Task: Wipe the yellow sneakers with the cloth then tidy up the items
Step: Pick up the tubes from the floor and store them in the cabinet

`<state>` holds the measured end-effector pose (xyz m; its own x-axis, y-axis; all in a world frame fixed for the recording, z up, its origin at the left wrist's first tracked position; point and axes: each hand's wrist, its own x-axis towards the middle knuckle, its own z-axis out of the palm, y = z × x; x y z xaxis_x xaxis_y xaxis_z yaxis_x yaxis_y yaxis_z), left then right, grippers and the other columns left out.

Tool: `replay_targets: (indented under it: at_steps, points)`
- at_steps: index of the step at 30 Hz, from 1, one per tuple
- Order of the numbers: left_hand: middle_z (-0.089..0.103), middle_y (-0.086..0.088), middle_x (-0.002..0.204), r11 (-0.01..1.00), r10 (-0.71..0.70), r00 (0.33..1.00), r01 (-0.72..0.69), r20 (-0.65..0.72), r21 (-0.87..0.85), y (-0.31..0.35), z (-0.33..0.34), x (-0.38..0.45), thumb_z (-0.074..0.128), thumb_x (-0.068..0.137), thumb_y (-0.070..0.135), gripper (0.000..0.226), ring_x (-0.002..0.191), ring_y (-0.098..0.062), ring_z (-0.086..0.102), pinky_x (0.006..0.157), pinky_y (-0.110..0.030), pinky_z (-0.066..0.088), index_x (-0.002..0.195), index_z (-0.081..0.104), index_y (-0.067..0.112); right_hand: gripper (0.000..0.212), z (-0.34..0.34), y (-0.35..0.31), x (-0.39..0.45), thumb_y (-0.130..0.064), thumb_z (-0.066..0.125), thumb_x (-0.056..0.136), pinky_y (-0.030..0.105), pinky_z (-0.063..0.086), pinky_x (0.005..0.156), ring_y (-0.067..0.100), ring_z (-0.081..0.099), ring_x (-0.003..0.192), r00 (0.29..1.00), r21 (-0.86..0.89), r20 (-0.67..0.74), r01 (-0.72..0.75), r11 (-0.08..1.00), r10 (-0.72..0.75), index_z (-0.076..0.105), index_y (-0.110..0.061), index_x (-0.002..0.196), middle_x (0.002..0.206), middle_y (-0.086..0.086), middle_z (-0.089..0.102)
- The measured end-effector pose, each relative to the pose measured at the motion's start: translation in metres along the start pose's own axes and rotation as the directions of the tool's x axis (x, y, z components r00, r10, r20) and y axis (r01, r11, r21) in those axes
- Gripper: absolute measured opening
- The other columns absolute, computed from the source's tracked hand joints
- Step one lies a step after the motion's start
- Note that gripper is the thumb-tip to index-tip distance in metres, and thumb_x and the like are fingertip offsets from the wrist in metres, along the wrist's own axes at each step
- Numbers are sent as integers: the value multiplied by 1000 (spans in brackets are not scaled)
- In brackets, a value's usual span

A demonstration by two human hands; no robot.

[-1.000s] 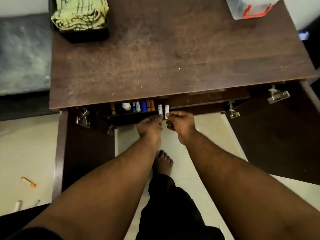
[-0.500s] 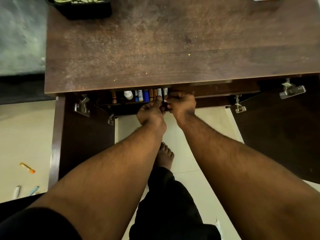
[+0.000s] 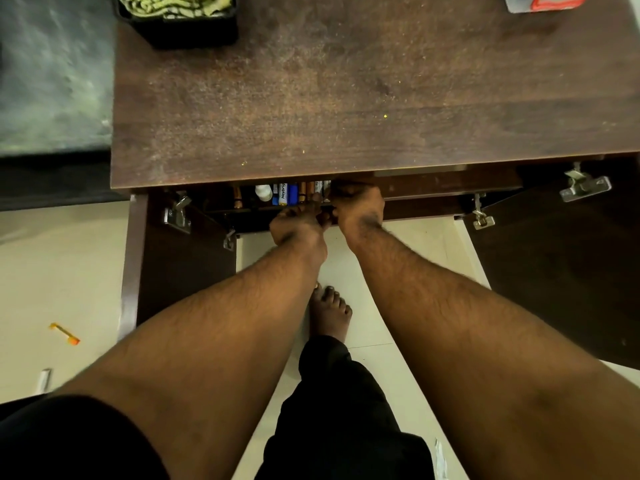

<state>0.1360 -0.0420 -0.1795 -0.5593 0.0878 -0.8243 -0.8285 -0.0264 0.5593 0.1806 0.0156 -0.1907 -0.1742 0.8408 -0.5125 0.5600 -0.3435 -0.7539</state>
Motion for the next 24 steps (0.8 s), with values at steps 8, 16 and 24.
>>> replay_targets:
  at_steps: [8, 16, 24]
  points:
    - [71, -8, 86, 903, 106, 989, -138, 101, 408, 8, -27, -22, 72, 81, 0, 16, 69, -19, 66, 64, -32, 57, 79, 62, 13, 14, -24, -8, -23, -35, 65, 84, 40, 56, 80, 24, 67, 83, 998, -233, 23, 58, 971, -54, 74, -24, 84, 91, 5, 72]
    - [65, -3, 109, -84, 156, 753, -635, 640, 768, 85, -85, -89, 63, 84, 16, 27, 98, -22, 62, 85, -32, 52, 111, 65, 21, 18, -75, -86, -114, -23, 58, 86, 36, 53, 82, 33, 64, 94, 872, -767, 450, 488, 417, -195, 72, -21, 98, 103, 11, 68]
    - [67, -8, 102, -166, 353, 632, -683, 690, 711, 176, -162, -213, 66, 83, 22, 19, 95, -27, 64, 81, -34, 53, 101, 67, 16, 26, -74, -177, -264, -17, 61, 84, 34, 51, 80, 30, 64, 97, 764, -753, 528, 623, 213, -370, 69, -20, 108, 105, 9, 68]
